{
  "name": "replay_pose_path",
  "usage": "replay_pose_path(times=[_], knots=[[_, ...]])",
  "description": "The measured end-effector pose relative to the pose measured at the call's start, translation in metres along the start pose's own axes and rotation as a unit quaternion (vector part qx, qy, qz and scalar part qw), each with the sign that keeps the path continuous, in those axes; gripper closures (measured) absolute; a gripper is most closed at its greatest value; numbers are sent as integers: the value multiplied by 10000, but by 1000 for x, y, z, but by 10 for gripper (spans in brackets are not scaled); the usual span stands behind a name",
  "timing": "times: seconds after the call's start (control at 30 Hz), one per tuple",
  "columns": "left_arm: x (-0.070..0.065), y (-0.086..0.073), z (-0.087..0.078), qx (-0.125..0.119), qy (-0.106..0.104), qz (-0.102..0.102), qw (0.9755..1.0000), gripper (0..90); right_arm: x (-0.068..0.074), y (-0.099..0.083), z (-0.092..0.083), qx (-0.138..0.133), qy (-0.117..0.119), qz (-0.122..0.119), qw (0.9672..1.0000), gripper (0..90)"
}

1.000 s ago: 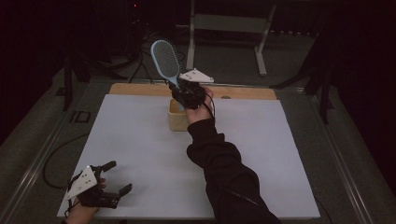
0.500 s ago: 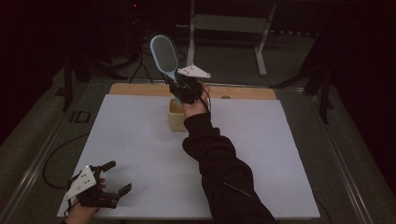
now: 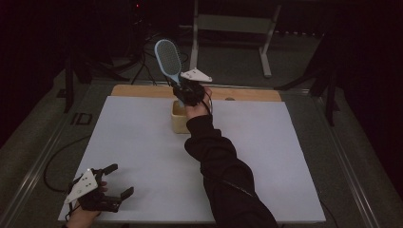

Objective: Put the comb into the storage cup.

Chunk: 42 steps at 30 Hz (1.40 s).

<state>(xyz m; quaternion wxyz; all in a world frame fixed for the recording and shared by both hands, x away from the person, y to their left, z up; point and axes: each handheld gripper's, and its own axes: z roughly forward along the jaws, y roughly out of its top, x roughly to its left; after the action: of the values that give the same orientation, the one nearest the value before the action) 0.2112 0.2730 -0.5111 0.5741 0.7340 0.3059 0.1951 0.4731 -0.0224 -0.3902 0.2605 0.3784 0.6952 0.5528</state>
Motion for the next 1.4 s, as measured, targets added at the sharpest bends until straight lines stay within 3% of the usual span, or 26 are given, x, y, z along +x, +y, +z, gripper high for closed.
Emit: replay_pose_path(times=[0.37,0.7,0.9,1.4], knots=[[0,0,0,-5,-16,-19,10000,0,-5,-17,10,-28,27,1,10000,697],[0,-1,0,14,-36,-12,10000,0,-12,-29,10,-42,31,-5,10000,697],[0,-1,0,19,-43,-4,10000,0,-13,-36,10,-37,62,-129,9999,697],[0,-1,1,27,-46,3,10000,0,-17,-54,7,-77,260,-221,9994,696]])
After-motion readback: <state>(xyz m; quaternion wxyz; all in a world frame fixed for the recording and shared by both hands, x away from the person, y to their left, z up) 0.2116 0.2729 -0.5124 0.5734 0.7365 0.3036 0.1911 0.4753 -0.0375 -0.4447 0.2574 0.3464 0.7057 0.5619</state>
